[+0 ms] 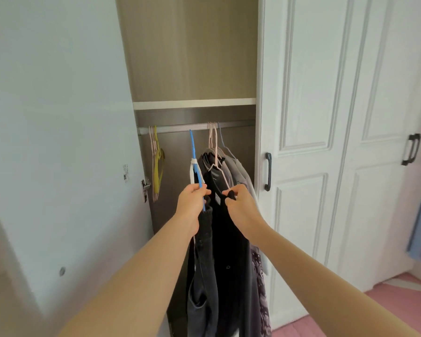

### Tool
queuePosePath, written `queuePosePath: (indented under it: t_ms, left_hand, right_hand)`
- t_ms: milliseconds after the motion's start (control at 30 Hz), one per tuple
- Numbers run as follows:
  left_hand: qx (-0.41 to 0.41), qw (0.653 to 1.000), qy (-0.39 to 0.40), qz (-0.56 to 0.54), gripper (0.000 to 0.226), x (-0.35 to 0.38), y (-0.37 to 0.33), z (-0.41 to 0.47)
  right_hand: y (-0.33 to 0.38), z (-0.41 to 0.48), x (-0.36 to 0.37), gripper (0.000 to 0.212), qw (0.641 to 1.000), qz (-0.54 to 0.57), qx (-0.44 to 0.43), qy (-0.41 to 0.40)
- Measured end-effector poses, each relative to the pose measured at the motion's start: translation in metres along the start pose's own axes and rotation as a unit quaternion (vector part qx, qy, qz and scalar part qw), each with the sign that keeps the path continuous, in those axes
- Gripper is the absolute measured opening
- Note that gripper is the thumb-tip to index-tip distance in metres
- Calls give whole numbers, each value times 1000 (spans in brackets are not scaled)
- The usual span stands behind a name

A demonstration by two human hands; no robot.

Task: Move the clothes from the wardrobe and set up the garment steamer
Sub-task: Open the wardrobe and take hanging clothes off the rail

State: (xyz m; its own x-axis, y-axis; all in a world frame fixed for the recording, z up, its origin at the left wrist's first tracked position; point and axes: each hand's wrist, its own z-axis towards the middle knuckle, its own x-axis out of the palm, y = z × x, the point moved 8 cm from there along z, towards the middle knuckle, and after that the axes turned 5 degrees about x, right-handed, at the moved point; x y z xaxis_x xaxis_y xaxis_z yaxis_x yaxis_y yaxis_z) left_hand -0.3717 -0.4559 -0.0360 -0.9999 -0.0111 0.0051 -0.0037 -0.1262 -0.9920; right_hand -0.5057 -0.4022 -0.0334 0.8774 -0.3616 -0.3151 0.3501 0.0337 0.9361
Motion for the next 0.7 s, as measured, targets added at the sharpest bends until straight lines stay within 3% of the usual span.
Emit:
queuePosePath:
  t_ms: [400, 600, 700]
  left_hand:
    - [-20, 982, 112, -147, 42, -17, -16, -169]
    - [-65, 965, 134, -214, 17, -26, -22, -234]
    - [-70, 964, 161, -202, 23, -29, -25, -259]
  right_hand:
    - [27, -182, -53, 17, 998, -47, -30, -22]
    - [39, -260, -74, 17, 999, -39, -31, -23]
    - [44, -289, -84, 19, 999, -36, -29, -26]
